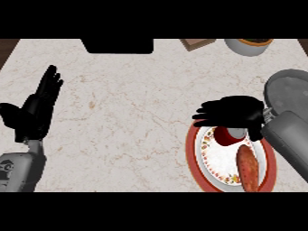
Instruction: Pick the can from the plate and place it in the pan
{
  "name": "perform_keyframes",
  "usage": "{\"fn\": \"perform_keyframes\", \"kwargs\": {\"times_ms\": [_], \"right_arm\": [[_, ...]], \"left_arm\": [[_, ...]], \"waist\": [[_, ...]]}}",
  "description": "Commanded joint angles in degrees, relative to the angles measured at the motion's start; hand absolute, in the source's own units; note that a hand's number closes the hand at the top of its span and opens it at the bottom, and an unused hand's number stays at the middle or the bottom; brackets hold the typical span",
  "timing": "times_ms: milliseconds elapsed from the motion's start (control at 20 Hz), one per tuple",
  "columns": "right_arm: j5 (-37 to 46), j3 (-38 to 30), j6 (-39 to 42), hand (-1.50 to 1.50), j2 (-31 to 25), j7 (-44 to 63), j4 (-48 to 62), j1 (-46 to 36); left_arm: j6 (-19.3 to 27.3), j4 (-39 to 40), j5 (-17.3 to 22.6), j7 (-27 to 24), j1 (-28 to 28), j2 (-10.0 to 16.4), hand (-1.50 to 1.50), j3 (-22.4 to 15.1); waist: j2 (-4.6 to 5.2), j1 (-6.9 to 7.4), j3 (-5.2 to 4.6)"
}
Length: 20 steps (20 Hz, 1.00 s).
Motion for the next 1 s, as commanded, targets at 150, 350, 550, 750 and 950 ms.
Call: {"fn": "perform_keyframes", "kwargs": {"times_ms": [150,350,550,750,950], "right_arm": [[3.2,2.6,-2.2,1.5,-0.5,-9.6,-0.4,2.1],[5.5,0.7,-6.9,1.5,3.7,-10.4,5.9,1.5],[4.3,-1.2,-5.3,1.5,1.7,-4.8,1.8,7.9],[-1.1,-7.6,-2.2,1.5,-0.6,10.3,-0.7,19.4],[-4.3,-11.9,-4.0,1.5,0.3,18.9,-7.6,28.4]], "left_arm": [[1.8,-0.6,-1.3,3.6,-2.8,-1.5,0.0,-0.5],[-3.6,-2.7,1.8,2.3,1.5,1.7,0.0,2.3],[-0.9,0.6,-0.4,1.1,-1.0,-0.5,0.0,1.7],[1.0,-1.2,-0.2,0.9,3.3,1.1,0.0,4.5],[1.6,-0.5,-0.5,-0.2,4.5,1.3,0.0,5.5]], "waist": [[0.0,-0.3,0.01],[0.01,0.27,0.01],[-0.11,-0.79,-0.01],[-1.77,-6.89,-0.16],[-2.01,-8.86,-0.3]]}}
